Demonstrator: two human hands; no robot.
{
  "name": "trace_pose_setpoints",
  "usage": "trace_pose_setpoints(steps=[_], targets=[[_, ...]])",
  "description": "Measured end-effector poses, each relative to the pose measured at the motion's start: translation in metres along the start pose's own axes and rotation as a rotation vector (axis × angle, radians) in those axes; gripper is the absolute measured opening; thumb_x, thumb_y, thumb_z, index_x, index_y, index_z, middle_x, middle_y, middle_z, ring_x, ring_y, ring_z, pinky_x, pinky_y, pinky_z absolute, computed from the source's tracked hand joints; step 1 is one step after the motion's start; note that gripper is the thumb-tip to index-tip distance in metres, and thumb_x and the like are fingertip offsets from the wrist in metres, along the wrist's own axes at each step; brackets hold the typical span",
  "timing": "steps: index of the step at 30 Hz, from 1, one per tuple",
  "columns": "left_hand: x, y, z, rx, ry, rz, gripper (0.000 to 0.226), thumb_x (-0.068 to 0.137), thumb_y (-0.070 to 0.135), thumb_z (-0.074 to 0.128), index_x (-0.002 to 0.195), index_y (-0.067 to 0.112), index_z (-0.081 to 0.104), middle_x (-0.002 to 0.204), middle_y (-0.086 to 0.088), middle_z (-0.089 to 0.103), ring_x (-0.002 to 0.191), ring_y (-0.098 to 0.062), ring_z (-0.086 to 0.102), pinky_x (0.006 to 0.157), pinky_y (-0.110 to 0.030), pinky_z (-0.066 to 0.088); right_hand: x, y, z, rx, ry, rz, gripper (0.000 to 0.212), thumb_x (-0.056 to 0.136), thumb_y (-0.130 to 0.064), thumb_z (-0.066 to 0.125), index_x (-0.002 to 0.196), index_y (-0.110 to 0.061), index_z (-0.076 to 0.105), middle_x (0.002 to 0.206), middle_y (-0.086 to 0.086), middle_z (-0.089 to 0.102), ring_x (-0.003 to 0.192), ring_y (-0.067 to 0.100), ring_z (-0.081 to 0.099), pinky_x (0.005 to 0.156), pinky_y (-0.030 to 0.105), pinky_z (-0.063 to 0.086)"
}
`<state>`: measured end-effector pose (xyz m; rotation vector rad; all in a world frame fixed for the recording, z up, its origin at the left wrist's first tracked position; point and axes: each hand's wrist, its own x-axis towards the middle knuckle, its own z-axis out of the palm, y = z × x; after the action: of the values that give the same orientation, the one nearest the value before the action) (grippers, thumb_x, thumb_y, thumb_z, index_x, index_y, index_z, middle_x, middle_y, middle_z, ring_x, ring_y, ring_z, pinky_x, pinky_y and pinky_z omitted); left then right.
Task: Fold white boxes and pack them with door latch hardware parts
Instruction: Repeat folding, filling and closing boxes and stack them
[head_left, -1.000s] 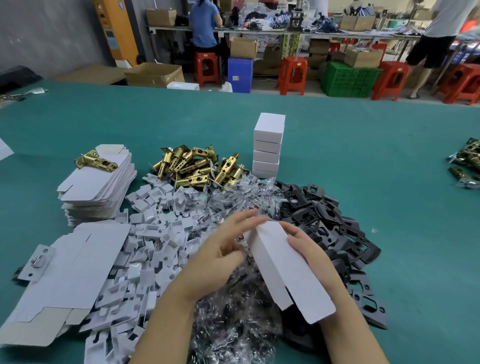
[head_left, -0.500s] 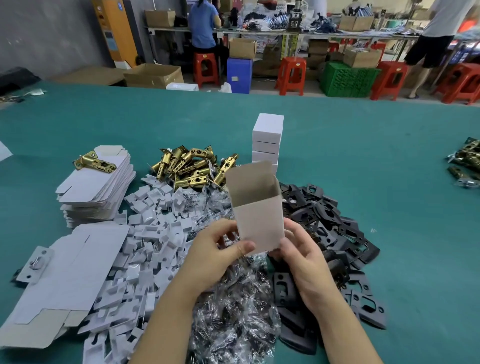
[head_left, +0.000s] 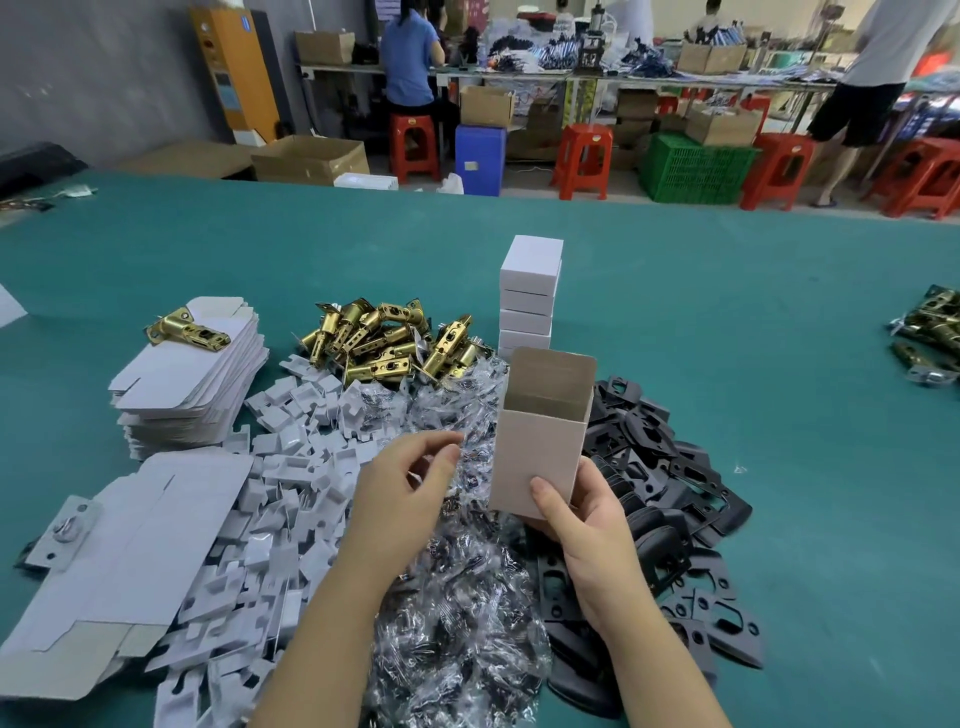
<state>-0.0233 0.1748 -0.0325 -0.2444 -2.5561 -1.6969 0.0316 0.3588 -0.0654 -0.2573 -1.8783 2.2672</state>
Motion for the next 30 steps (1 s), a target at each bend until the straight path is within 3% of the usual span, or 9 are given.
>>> trace_pose_setpoints(steps=[5, 7, 10, 14, 18, 23, 26, 30], targets=[[0.016, 0.02, -0.004, 0.13, 0.008, 0.031, 0.015, 0.099, 0.027, 0.062, 0.108, 0.034, 0.072, 0.077, 0.016, 0.067, 0.062, 0.008, 0.057, 0.048, -0.008, 0.042, 0.003, 0.002, 0.001, 0.085, -0.012, 0.008, 0.046, 0.082, -0.029, 0.074, 0.124, -0.02, 0.059, 0.116, 0.001, 0.075, 0.108, 0.028, 0.073, 0.088, 0.049, 0.062], [0.03, 0.034, -0.002, 0.28, -0.062, 0.042, 0.02, 0.1, 0.029, 0.061, 0.118, 0.029, 0.07, 0.087, 0.019, 0.066, 0.066, 0.01, 0.058, 0.054, -0.008, 0.046, 0.003, 0.002, 0.001, 0.078, -0.013, 0.006, 0.047, 0.081, -0.03, 0.074, 0.124, -0.019, 0.059, 0.116, 0.0, 0.076, 0.108, 0.026, 0.073, 0.092, 0.052, 0.061], [0.064, 0.062, 0.002, 0.506, -0.057, 0.125, 0.033, 0.101, 0.033, 0.057, 0.133, 0.024, 0.063, 0.117, 0.008, 0.069, 0.089, -0.008, 0.066, 0.081, -0.036, 0.058, 0.005, 0.004, 0.001, 0.068, -0.016, 0.015, 0.044, 0.083, -0.029, 0.075, 0.123, -0.019, 0.06, 0.116, 0.002, 0.076, 0.109, 0.025, 0.073, 0.098, 0.055, 0.057], [0.129, 0.083, 0.015, 0.746, -0.018, 0.193, 0.042, 0.099, 0.027, 0.054, 0.141, 0.02, 0.054, 0.13, -0.006, 0.065, 0.114, -0.029, 0.062, 0.092, -0.043, 0.053, 0.008, 0.007, 0.0, 0.036, -0.028, 0.018, 0.038, 0.087, -0.03, 0.076, 0.121, -0.021, 0.063, 0.117, 0.003, 0.075, 0.11, 0.025, 0.072, 0.099, 0.054, 0.056], [0.178, 0.065, 0.028, 0.871, -0.084, 0.035, 0.044, 0.098, 0.018, 0.053, 0.142, 0.015, 0.046, 0.128, -0.014, 0.063, 0.112, -0.035, 0.059, 0.079, -0.04, 0.047, 0.009, 0.007, 0.001, 0.039, -0.027, 0.026, 0.038, 0.086, -0.037, 0.073, 0.121, -0.026, 0.063, 0.117, -0.002, 0.076, 0.109, 0.022, 0.072, 0.098, 0.055, 0.057], [0.194, 0.031, 0.032, 0.868, -0.233, -0.081, 0.056, 0.095, 0.016, 0.059, 0.148, 0.01, 0.039, 0.136, -0.018, 0.059, 0.12, -0.036, 0.057, 0.095, -0.045, 0.051, 0.012, 0.009, 0.0, 0.066, -0.031, 0.04, 0.042, 0.086, -0.036, 0.072, 0.124, -0.023, 0.06, 0.118, -0.003, 0.075, 0.11, 0.022, 0.072, 0.098, 0.053, 0.057], [0.193, 0.02, 0.035, 0.838, -0.183, -0.042, 0.057, 0.094, 0.008, 0.057, 0.148, 0.017, 0.043, 0.13, -0.014, 0.063, 0.111, -0.034, 0.061, 0.086, -0.043, 0.054, 0.013, 0.01, 0.0, 0.036, -0.044, 0.029, 0.035, 0.086, -0.036, 0.072, 0.119, -0.027, 0.063, 0.115, -0.004, 0.076, 0.108, 0.02, 0.073, 0.096, 0.045, 0.059], [0.189, 0.017, 0.031, 0.831, -0.1, -0.013, 0.057, 0.093, 0.006, 0.058, 0.146, 0.027, 0.047, 0.126, -0.007, 0.066, 0.098, -0.028, 0.062, 0.073, -0.038, 0.053, 0.014, 0.011, -0.001, 0.003, -0.054, 0.029, 0.036, 0.085, -0.034, 0.073, 0.119, -0.027, 0.063, 0.114, -0.003, 0.076, 0.107, 0.02, 0.073, 0.098, 0.049, 0.058]])
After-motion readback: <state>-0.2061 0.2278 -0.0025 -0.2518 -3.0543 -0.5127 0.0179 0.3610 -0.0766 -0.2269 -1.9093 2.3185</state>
